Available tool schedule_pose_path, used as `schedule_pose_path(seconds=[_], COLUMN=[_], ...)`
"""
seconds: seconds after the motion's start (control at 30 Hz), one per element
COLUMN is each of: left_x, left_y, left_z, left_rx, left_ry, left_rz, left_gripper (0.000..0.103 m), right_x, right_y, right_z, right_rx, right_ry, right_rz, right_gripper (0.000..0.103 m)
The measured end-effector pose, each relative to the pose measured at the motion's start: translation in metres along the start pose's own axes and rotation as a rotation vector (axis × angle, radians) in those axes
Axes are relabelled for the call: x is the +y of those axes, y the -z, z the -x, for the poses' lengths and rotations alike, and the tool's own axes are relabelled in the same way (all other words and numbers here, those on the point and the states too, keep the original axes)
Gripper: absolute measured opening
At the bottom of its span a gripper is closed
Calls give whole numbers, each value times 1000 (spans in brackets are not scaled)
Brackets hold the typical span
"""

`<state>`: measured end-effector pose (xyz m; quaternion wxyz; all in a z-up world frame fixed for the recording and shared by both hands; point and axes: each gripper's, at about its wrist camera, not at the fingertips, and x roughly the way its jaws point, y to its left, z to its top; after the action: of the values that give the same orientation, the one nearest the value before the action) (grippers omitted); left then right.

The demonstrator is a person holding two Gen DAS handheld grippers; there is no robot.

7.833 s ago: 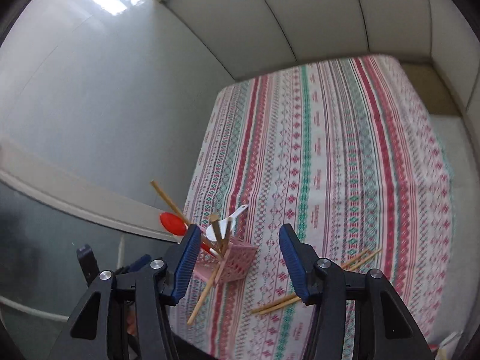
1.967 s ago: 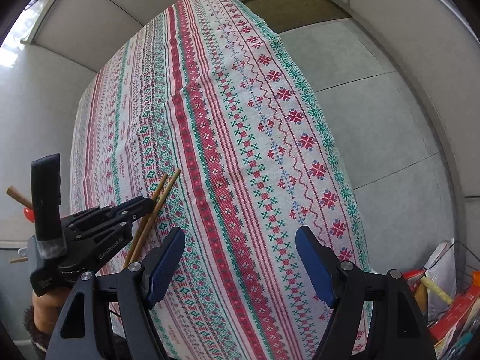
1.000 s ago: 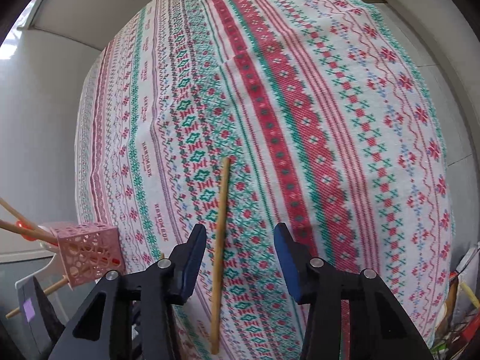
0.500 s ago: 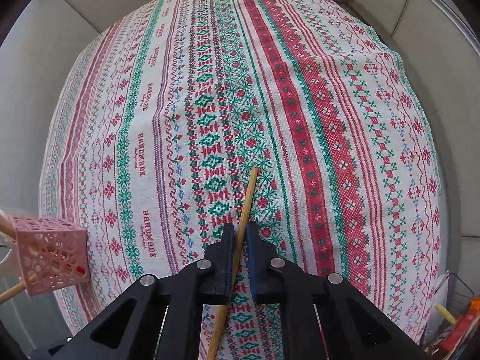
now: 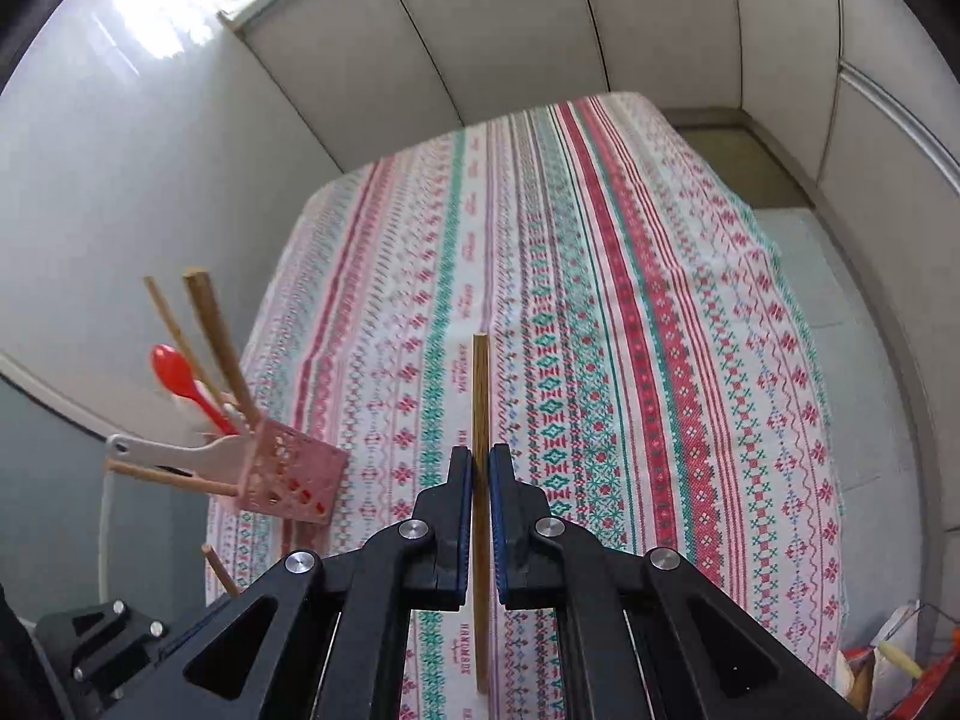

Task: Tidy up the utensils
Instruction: 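Lift both chopsticks and lower them into the pink holder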

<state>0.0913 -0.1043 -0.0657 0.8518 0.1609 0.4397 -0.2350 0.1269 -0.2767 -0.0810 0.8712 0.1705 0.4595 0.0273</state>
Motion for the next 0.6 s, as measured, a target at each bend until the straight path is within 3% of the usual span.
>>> schedule_pose_path(seconds=[0.3,0.6], left_x=[28,62], left_y=[-7,-9], left_z=[90,163], left_rx=[-229,-426], left_ry=[1,-33], left_rz=[81,162], left_gripper=[5,5], right_x=[55,80], right_y=[-7,-11], right_z=[84,136], right_rx=[-234,-376], right_ry=[-105,-183], right_rz=[106,146], right_gripper=[6,6])
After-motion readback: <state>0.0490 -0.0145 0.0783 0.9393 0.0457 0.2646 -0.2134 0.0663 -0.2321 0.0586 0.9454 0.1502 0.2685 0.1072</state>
